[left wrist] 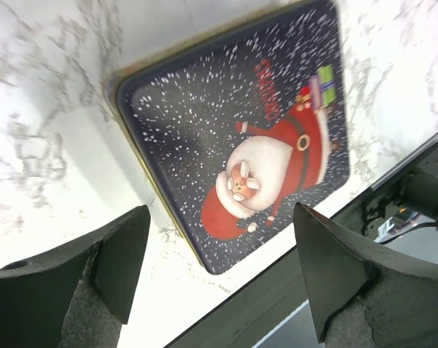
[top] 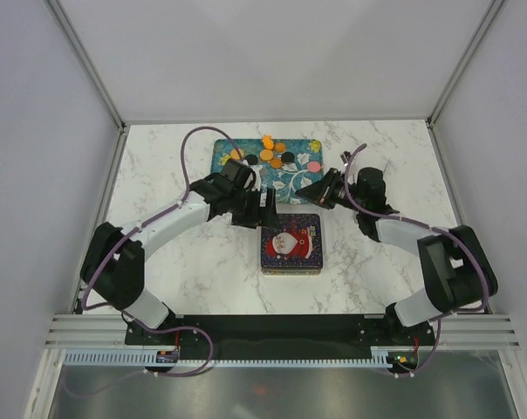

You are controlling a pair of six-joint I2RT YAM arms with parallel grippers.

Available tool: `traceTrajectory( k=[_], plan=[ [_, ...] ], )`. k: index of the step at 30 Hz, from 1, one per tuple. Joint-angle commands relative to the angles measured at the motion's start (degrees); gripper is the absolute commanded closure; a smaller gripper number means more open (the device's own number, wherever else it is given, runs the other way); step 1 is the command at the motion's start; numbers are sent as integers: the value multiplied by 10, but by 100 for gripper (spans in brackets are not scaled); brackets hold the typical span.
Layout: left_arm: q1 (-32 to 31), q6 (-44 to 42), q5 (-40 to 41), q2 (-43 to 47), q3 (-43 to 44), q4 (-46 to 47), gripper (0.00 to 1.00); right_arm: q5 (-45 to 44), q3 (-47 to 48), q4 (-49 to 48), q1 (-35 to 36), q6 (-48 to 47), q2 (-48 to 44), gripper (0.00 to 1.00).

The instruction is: Pack the cookies

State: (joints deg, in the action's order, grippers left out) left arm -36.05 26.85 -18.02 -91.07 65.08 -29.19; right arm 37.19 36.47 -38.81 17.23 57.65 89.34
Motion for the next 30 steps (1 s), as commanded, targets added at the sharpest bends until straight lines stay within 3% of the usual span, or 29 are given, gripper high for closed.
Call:
traceTrajectory(
  k=[1, 2, 3, 4, 8, 9, 12, 20, 30],
  plan=[
    [21, -38, 16, 64, 37, -14, 12, -43, 74, 186, -11, -116, -79, 74],
    [27, -41, 19, 75, 37, -18, 12, -57, 106, 262, -12, -136, -106, 68],
    [28, -43, 21, 99, 39, -20, 12, -68, 119, 289, -13, -150, -119, 53],
    [29, -47, 25, 111, 40, -22, 12, -90, 129, 331, -15, -172, -133, 45],
    [29, -55, 44, 174, 34, -33, 12, -140, 159, 409, -20, -207, -212, 10],
    [29, -56, 46, 186, 28, -34, 12, -152, 163, 426, -20, -214, -223, 7],
    [29, -61, 57, 240, 8, -34, 12, -202, 171, 486, -20, -245, -262, 2],
    [29, -82, 97, 367, -56, -32, 12, -399, 135, 606, -20, -311, -377, 2],
    [29, -90, 116, 425, -94, -32, 10, -439, 131, 622, -20, -315, -402, 2]
  ],
)
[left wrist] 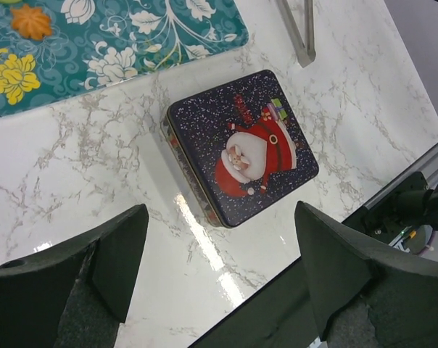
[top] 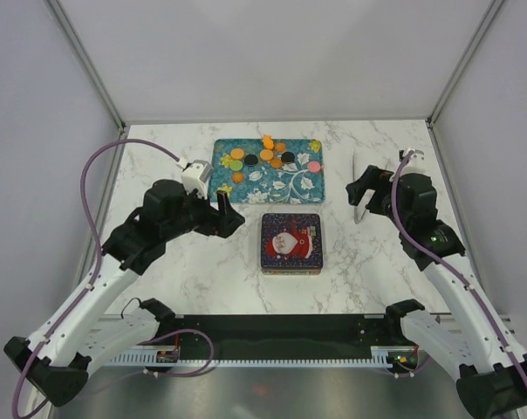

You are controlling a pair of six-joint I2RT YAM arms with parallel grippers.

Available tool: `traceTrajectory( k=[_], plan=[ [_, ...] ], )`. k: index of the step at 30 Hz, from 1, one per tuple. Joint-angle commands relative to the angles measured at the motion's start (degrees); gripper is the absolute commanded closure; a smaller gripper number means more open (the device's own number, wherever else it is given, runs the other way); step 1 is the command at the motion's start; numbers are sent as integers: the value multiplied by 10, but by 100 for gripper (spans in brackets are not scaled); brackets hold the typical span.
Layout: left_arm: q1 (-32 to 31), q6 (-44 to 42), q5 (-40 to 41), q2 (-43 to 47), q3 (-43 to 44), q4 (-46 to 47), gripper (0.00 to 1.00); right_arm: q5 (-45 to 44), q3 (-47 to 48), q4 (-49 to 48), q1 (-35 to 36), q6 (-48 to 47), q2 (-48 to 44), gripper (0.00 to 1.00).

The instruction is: Pack the cookies

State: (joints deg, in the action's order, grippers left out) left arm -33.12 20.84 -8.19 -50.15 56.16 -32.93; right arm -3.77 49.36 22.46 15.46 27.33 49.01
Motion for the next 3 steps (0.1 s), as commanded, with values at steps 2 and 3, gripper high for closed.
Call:
traceTrajectory(
  k=[2, 3],
  plan=[
    [0, -31, 18, 20, -5, 6, 10, -37, 2, 9, -3, -11, 0, 2],
    [0, -32, 17, 21, -6, 3, 10, -40, 4, 8, -3, -10, 0, 2]
  ],
)
